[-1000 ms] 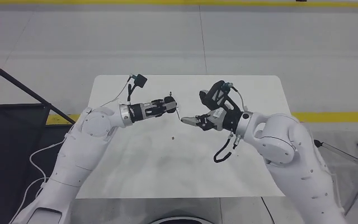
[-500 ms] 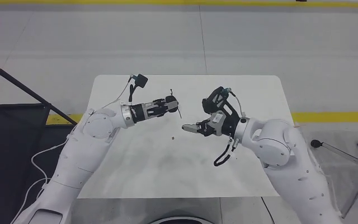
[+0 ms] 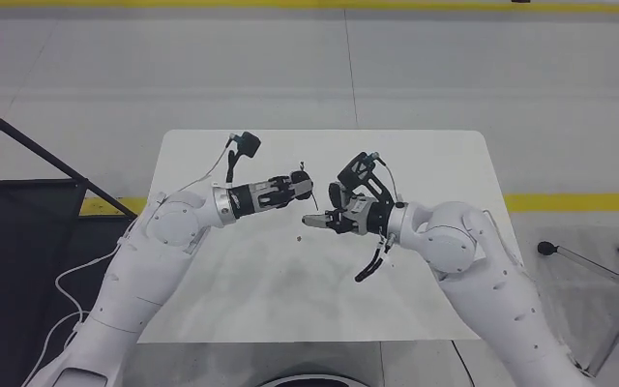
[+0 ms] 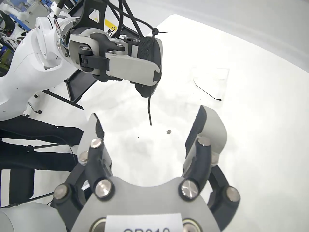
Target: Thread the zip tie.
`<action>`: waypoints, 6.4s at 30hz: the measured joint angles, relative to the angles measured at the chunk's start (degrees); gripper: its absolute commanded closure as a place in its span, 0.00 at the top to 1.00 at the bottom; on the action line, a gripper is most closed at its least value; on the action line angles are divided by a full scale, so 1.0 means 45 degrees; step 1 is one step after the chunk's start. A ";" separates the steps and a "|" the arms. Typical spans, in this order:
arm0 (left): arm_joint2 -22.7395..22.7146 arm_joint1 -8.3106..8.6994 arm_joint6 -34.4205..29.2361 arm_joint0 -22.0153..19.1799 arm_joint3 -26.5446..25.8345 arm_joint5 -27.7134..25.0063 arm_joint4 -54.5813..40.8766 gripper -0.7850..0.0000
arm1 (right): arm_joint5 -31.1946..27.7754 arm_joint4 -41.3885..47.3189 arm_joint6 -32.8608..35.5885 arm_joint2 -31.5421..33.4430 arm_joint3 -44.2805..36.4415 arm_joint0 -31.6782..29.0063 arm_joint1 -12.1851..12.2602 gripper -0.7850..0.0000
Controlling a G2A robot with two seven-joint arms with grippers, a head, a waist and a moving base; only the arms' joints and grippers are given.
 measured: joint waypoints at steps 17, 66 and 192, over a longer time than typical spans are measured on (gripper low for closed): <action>0.0096 -0.0001 -0.0045 -0.0051 0.0138 -0.0108 0.0009 0.00 | 0.0181 0.0262 0.0087 -0.0170 0.0318 0.0211 -0.0108 0.20; -0.1510 0.0326 -0.3075 0.0164 0.1541 0.1422 -0.6431 1.00 | -0.5465 0.5173 0.1901 0.1340 0.2439 0.1108 0.0219 0.00; 0.0247 -0.0821 -0.7596 -0.1228 0.3638 0.3391 -1.1098 0.90 | -0.9076 1.0257 0.0095 -0.6890 0.5445 0.5063 0.1677 0.00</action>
